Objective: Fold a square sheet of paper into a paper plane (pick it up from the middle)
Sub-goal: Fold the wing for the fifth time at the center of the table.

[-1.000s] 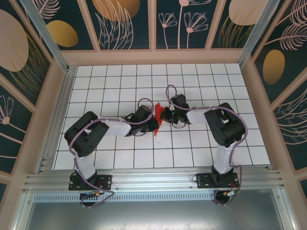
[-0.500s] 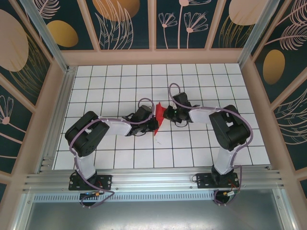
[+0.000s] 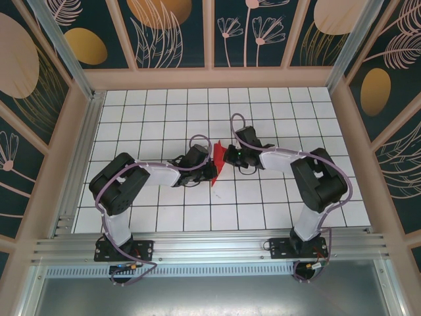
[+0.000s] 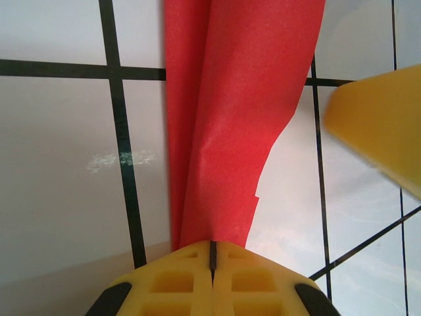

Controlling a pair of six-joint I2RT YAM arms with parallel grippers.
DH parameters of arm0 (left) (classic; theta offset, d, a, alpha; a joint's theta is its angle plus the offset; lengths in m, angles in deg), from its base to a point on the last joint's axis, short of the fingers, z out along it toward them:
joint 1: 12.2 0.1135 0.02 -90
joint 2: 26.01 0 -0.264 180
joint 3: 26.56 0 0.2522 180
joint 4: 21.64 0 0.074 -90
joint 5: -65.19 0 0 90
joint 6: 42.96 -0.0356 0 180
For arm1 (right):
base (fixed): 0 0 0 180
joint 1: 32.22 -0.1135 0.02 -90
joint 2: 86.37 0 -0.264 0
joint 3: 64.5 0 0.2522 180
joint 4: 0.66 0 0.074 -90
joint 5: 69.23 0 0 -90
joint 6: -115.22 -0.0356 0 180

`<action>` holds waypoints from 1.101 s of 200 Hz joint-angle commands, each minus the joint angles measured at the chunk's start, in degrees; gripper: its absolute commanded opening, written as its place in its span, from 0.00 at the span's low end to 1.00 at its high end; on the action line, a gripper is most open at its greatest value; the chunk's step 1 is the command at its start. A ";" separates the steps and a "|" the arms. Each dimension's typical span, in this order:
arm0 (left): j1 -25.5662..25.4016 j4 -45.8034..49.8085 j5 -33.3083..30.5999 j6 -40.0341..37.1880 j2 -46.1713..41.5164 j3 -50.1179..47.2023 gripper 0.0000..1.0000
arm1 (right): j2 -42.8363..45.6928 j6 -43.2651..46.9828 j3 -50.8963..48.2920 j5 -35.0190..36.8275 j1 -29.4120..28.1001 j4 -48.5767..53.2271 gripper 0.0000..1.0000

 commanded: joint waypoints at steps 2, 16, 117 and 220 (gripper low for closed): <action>0.07 3.75 -1.04 0.72 1.34 -1.22 0.07 | -3.04 -0.28 1.12 -3.46 -0.07 -2.39 0.02; 0.06 3.34 -0.67 1.00 1.34 -1.22 0.07 | -4.51 0.07 1.57 -4.53 -0.07 -3.13 0.02; 0.07 2.29 -0.23 3.08 0.47 -1.04 0.07 | -2.04 -0.23 -1.41 -8.31 -0.07 -7.49 0.02; 0.50 -0.49 0.65 6.25 -2.14 -1.04 0.09 | -8.22 1.13 1.28 -5.66 -1.75 3.23 0.01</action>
